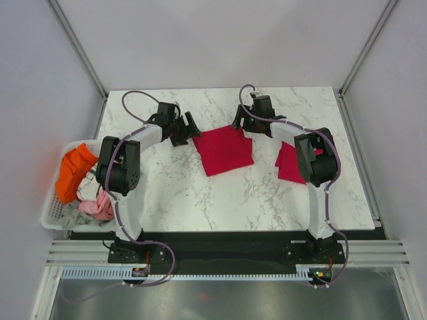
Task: Fold and stack the t-shirts
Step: Neatly place the folded tshirt to the corner
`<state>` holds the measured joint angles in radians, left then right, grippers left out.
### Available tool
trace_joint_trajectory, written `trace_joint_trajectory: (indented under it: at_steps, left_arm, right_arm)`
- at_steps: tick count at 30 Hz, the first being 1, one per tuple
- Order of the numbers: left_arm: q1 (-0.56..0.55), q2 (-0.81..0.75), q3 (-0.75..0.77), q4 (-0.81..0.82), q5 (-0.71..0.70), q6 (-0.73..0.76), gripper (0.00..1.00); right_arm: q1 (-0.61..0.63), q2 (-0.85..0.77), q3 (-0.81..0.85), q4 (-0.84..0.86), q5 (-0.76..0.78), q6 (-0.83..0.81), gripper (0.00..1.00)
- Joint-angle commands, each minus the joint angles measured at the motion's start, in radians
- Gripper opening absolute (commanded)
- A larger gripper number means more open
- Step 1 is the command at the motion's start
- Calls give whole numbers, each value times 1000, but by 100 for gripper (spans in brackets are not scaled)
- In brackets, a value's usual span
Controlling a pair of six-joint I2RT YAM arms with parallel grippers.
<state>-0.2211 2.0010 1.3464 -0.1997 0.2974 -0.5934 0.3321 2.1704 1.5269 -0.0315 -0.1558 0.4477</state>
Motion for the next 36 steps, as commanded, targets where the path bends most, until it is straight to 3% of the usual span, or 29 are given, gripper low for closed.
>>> trace_joint_trajectory:
  at_steps: [1,8,11,18,27,36]
  left_arm:
    - [-12,10,45,22,20,29,86]
    - [-30,25,66,20,22,24,79]
    - [-34,42,88,8,28,18,68]
    - [-38,33,86,-52,-44,-20,70]
    - [-41,82,119,-75,-34,-48,66]
    - [-35,189,214,-124,16,-52,38]
  right_arm:
    - [-5,46,82,-18,-56,-17,82]
    - [-7,103,136,-62,-125,-15,69]
    - [-8,114,138,-70,-123,-9,60]
    - [-7,105,128,-88,-96,-27,60]
    - [-5,108,133,-84,-106,-24,57]
    - [7,101,127,-82,-93,-26,55]
